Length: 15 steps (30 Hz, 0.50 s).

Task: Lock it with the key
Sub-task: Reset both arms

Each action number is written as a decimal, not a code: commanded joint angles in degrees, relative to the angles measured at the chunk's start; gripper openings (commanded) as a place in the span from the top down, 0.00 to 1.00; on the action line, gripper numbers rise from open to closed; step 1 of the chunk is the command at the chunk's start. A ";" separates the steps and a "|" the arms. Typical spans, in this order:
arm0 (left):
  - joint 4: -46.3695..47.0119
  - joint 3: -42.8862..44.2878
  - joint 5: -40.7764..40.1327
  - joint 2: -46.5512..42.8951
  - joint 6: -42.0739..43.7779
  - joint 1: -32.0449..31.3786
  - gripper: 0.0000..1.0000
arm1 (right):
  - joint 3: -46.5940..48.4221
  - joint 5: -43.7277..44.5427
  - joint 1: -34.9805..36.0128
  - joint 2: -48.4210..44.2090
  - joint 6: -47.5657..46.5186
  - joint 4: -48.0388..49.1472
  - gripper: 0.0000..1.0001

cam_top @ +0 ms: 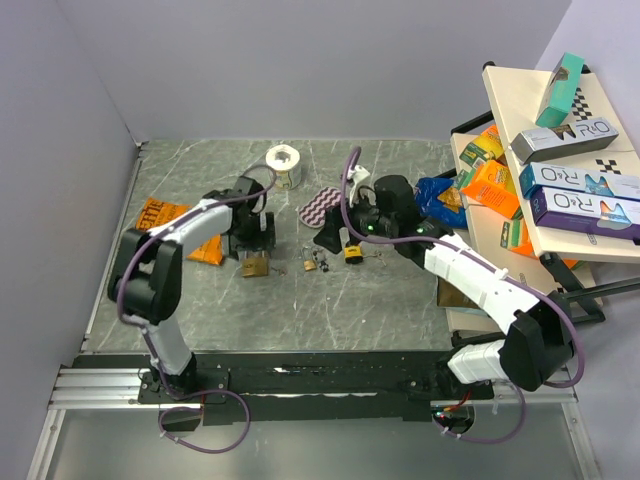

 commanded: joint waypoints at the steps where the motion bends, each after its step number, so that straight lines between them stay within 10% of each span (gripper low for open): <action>1: 1.68 4.98 3.49 -11.71 3.15 -0.23 0.04 | 5.78 -0.54 -1.16 -2.81 -1.62 -0.65 0.01; 15: 4.94 10.35 17.38 -28.51 7.47 18.04 0.04 | 14.05 1.65 -3.53 -10.19 -8.66 -3.21 0.01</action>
